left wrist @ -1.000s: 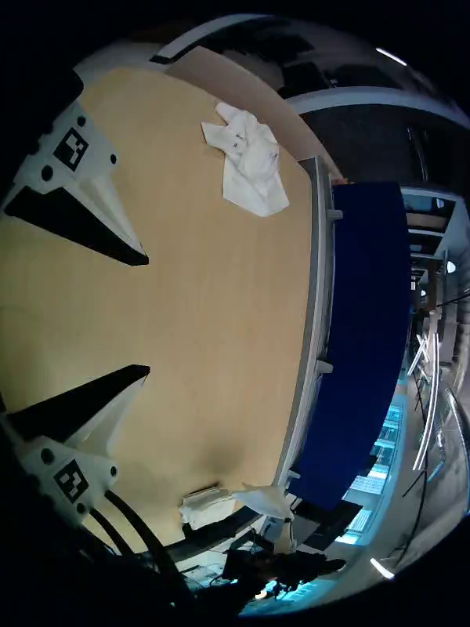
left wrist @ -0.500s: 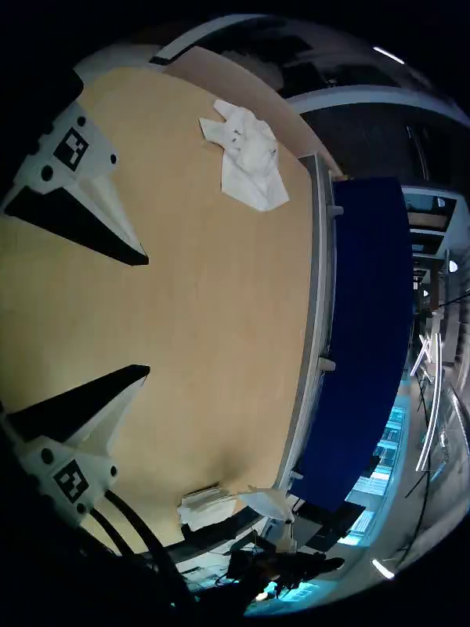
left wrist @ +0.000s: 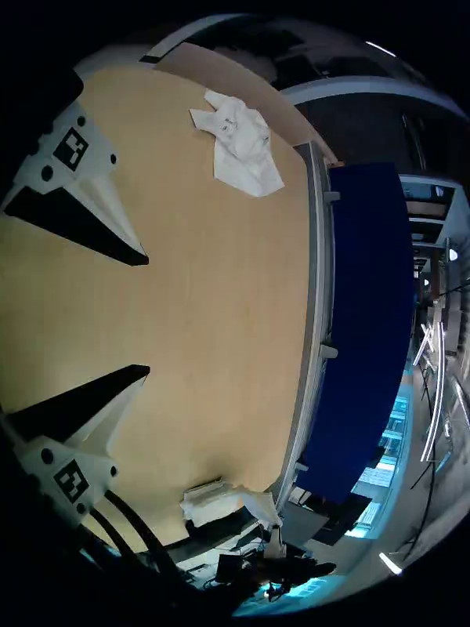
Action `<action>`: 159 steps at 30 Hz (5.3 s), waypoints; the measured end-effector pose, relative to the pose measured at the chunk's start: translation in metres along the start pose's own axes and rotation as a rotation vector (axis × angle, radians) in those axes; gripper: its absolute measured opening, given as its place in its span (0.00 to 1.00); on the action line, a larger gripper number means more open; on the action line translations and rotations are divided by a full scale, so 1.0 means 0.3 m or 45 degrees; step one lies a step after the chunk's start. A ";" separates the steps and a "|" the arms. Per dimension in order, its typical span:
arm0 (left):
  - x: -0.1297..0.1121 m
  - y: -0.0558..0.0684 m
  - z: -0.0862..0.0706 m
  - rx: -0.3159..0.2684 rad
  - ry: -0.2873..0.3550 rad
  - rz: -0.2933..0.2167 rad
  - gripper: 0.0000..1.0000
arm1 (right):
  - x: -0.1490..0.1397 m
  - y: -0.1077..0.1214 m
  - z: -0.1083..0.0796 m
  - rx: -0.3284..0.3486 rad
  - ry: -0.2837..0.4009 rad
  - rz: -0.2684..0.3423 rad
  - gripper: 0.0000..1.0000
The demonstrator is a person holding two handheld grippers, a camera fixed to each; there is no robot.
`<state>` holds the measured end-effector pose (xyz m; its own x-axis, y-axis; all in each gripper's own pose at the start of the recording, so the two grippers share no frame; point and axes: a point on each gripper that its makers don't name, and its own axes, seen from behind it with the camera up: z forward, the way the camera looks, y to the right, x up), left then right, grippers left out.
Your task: Fold towel
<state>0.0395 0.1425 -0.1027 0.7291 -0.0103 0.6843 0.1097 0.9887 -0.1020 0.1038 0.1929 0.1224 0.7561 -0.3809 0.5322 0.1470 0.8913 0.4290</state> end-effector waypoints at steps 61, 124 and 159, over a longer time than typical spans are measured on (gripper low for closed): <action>-0.018 0.005 -0.022 -0.010 -0.011 0.051 0.94 | -0.716 0.034 -0.047 -0.247 -0.380 0.319 0.25; -0.022 -0.048 -0.036 0.055 -0.013 0.034 0.94 | -0.407 -0.003 0.292 -0.153 -0.178 0.305 0.95; 0.036 -0.123 -0.051 -0.022 0.096 0.004 0.94 | -0.109 -0.415 -0.087 -0.161 0.137 0.290 0.94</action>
<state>0.0536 0.1036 -0.1027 0.7784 -0.0193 0.6275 0.1185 0.9861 -0.1167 0.0776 0.1009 0.0326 0.8410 -0.1449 0.5213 0.0389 0.9772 0.2088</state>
